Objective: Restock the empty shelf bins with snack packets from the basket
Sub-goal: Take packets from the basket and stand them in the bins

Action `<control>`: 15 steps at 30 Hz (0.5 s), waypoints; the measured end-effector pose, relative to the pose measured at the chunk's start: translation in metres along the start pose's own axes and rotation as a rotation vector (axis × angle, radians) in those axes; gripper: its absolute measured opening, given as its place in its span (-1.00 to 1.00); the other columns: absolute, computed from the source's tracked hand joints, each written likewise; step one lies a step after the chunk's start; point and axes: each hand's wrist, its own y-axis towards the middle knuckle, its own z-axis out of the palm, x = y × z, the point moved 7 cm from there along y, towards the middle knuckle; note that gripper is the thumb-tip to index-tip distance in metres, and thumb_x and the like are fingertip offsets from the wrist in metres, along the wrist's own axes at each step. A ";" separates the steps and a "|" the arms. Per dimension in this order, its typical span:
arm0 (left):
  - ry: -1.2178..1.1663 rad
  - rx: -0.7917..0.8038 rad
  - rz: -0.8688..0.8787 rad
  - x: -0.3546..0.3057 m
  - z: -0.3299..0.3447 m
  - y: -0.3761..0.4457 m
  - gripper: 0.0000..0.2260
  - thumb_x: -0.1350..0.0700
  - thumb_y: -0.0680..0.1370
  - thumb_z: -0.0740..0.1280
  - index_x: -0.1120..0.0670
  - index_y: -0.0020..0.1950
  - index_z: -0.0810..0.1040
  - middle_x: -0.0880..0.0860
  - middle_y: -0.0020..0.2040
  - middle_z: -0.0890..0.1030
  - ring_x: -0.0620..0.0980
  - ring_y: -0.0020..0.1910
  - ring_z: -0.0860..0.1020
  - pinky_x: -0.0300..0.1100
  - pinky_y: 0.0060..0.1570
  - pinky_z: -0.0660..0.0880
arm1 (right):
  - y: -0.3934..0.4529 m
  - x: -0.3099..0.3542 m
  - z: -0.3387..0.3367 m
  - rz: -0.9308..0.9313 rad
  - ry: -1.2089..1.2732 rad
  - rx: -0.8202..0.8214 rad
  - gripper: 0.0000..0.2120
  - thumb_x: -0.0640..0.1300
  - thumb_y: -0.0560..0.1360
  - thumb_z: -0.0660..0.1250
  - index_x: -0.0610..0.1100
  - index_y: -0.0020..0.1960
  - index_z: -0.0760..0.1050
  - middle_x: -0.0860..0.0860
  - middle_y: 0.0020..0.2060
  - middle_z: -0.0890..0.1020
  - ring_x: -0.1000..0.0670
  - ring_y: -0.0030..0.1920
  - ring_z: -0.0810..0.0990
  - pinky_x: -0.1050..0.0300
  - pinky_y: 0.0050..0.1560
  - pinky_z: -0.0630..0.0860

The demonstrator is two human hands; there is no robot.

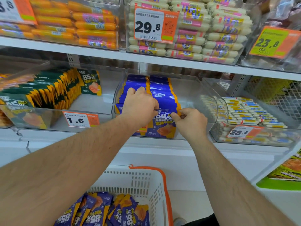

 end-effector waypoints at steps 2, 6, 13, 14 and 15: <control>-0.039 -0.044 0.002 0.003 -0.002 -0.006 -0.74 -0.14 0.57 0.30 -0.16 0.23 0.58 -0.07 0.14 0.55 0.05 0.18 0.37 0.01 0.12 0.27 | -0.010 0.009 -0.014 -0.056 -0.052 -0.219 -0.80 0.08 0.46 0.41 -0.06 -0.12 0.60 0.02 -0.15 0.63 -0.09 0.00 0.54 0.03 0.08 0.33; -0.233 -0.339 0.019 0.021 -0.020 -0.041 -0.71 -0.01 0.39 0.47 -0.03 0.10 0.65 0.01 -0.01 0.59 0.14 0.00 0.51 0.02 -0.03 0.39 | -0.051 0.056 -0.027 -0.444 0.073 -0.576 -0.85 -0.07 0.37 0.34 -0.15 -0.15 0.55 -0.07 -0.20 0.57 -0.12 -0.12 0.48 0.02 -0.10 0.33; -0.423 0.253 -0.085 0.073 0.071 -0.159 -0.81 0.04 0.47 0.38 -0.03 0.07 0.64 -0.08 -0.07 0.64 0.01 -0.06 0.57 -0.09 0.01 0.50 | -0.119 0.076 0.155 -0.468 0.049 0.488 -0.91 -0.18 0.45 0.29 -0.08 -0.23 0.49 0.00 -0.27 0.53 -0.13 -0.17 0.54 -0.02 -0.15 0.53; -0.410 0.407 -0.133 0.081 0.092 -0.177 -0.81 0.03 0.51 0.37 -0.06 0.12 0.61 -0.10 0.01 0.62 -0.04 -0.01 0.54 -0.13 0.05 0.47 | -0.133 0.067 0.185 -0.434 -0.024 0.634 -0.87 -0.19 0.47 0.28 -0.06 -0.25 0.46 0.00 -0.26 0.54 -0.12 -0.16 0.55 -0.03 -0.15 0.53; -0.420 0.534 -0.173 0.087 0.109 -0.194 -0.81 0.03 0.53 0.36 -0.08 0.14 0.60 -0.11 0.06 0.61 -0.07 0.00 0.52 -0.17 0.05 0.46 | -0.147 0.057 0.211 -0.390 -0.089 0.748 -0.82 -0.20 0.49 0.25 -0.05 -0.28 0.42 -0.01 -0.28 0.54 -0.10 -0.19 0.54 -0.02 -0.18 0.51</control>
